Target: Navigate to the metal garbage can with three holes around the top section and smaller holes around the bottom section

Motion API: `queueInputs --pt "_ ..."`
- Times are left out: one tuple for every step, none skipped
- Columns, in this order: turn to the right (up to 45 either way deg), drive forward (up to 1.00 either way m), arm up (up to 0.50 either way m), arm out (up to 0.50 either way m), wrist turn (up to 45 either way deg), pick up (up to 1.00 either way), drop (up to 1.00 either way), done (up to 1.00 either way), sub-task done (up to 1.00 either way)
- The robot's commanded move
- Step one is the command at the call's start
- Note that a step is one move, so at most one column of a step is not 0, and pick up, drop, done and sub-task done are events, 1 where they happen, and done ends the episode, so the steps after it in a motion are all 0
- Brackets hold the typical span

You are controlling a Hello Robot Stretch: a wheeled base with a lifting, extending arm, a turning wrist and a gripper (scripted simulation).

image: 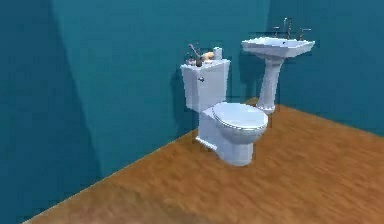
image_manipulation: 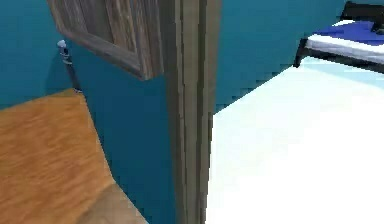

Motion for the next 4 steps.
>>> queueInputs --pt "27.0 0.0 0.0 0.0 0.0 0.0 0.0 0.0 0.0" --pt "0.0 1.0 0.0 0.0 0.0 0.0 0.0 0.0 0.0" --pt "12.0 0.0 0.0 0.0 0.0 0.0 0.0 0.0 0.0" --pt "0.0 0.2 0.0 0.0 0.0 0.0 0.0 0.0 0.0"
